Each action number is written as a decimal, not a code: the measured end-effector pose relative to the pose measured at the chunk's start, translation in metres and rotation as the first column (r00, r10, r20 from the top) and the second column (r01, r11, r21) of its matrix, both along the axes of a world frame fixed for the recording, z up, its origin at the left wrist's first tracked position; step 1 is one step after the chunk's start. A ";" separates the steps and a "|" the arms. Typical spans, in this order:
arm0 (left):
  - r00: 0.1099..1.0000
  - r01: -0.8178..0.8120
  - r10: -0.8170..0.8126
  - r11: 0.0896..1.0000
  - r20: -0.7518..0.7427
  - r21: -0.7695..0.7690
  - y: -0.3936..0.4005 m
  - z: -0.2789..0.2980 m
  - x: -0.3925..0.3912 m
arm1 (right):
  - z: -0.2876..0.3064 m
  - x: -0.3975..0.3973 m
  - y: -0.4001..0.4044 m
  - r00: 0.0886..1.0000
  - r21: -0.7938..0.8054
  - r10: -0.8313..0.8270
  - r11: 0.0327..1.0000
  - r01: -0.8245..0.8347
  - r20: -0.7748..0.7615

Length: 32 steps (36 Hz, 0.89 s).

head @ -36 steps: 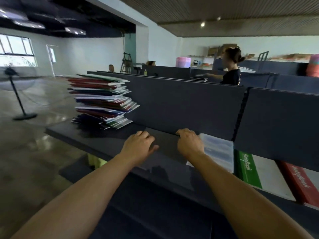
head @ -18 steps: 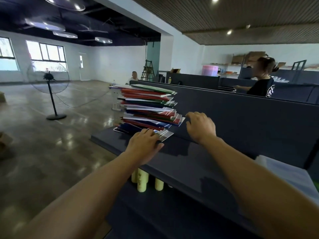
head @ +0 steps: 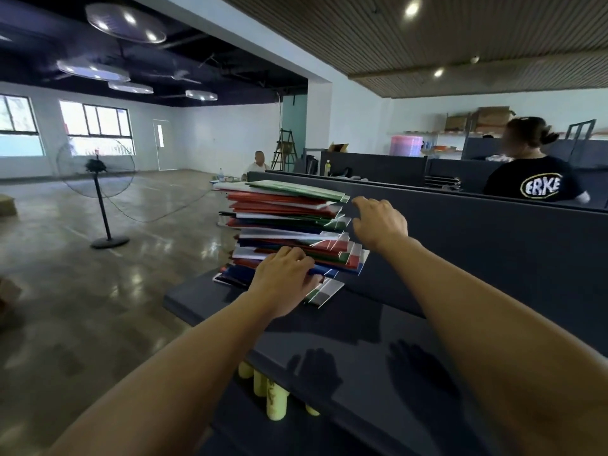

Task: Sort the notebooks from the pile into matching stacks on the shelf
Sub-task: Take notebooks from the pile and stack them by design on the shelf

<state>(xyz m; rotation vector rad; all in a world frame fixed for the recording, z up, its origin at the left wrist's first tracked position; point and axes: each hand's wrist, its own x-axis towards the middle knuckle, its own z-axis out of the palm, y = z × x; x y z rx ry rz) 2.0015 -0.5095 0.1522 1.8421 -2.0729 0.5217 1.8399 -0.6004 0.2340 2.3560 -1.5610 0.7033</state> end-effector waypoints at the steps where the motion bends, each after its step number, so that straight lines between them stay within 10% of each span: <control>1: 1.000 0.002 -0.002 1.000 0.001 -0.002 -0.005 0.000 0.001 | 0.000 0.003 -0.005 1.000 0.003 0.006 1.000 -0.006 -0.006; 32: 0.979 0.202 -0.201 0.979 0.018 -0.039 -0.045 -0.007 0.023 | 0.002 0.037 -0.038 0.999 -0.188 0.024 0.982 -0.031 -0.041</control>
